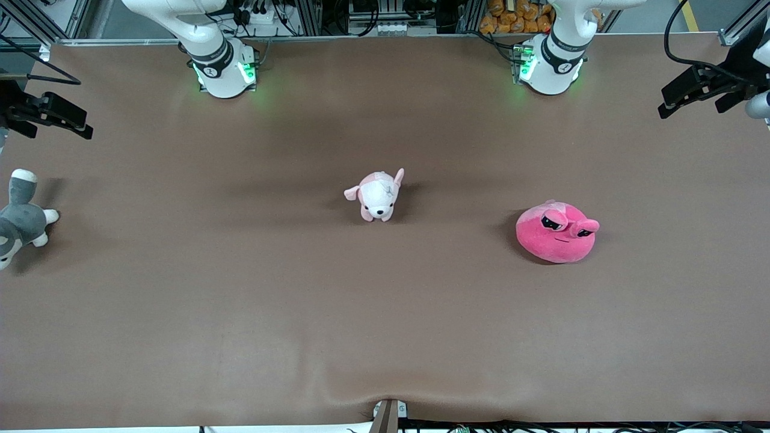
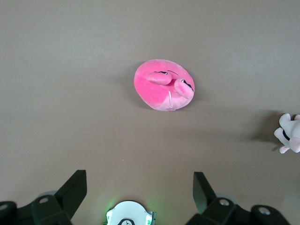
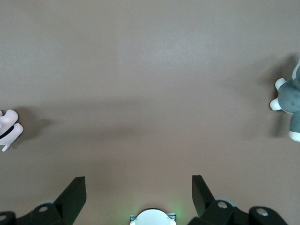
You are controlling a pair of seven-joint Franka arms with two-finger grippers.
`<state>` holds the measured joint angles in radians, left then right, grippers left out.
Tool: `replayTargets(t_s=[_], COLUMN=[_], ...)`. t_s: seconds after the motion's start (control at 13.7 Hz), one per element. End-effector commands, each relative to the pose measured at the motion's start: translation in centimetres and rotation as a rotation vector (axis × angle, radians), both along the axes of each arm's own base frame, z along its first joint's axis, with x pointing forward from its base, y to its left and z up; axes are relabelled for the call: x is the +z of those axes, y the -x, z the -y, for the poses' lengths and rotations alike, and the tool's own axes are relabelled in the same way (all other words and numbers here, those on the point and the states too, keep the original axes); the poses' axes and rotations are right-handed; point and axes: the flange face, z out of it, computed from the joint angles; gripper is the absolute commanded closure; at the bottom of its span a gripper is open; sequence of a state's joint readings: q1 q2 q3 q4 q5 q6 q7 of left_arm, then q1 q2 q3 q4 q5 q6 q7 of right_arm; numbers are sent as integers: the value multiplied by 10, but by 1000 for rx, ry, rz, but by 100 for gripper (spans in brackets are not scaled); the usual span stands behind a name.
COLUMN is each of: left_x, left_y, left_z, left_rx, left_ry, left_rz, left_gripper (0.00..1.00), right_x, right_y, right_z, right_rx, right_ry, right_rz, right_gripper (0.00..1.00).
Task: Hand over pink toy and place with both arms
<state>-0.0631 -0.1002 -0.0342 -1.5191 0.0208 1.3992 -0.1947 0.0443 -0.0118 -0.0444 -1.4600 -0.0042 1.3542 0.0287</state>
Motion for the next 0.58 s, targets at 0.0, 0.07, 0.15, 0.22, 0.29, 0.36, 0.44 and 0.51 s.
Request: replayTargets(t_s=[0.0, 0.07, 0.15, 0.22, 0.29, 0.36, 0.44, 0.51], left_x=[7, 8, 8, 9, 9, 8, 8, 6], left_y=[5, 4, 3, 4, 5, 5, 6, 5], left_z=[1, 0, -3, -5, -4, 2, 10, 13], left_rx=[-5, -5, 2, 1, -1, -9, -24, -31], left_ry=[9, 8, -4, -12, -13, -11, -12, -17], left_rz=[4, 8, 9, 12, 10, 7, 7, 5], left_gripper=[0, 0, 0, 0, 0, 0, 0, 0], right_x=[-1, -1, -1, -1, -2, -4, -4, -5], right_y=[-1, -1, -1, -1, -1, -2, -2, -3], right_z=[3, 5, 6, 6, 6, 6, 5, 3], right_rx=[-2, -5, -7, -7, -7, -7, -5, -4], right_ry=[14, 14, 14, 14, 14, 14, 14, 14], right_rz=[-6, -6, -6, -6, -9, -10, -9, -12], right_gripper=[0, 0, 0, 0, 0, 0, 0, 0])
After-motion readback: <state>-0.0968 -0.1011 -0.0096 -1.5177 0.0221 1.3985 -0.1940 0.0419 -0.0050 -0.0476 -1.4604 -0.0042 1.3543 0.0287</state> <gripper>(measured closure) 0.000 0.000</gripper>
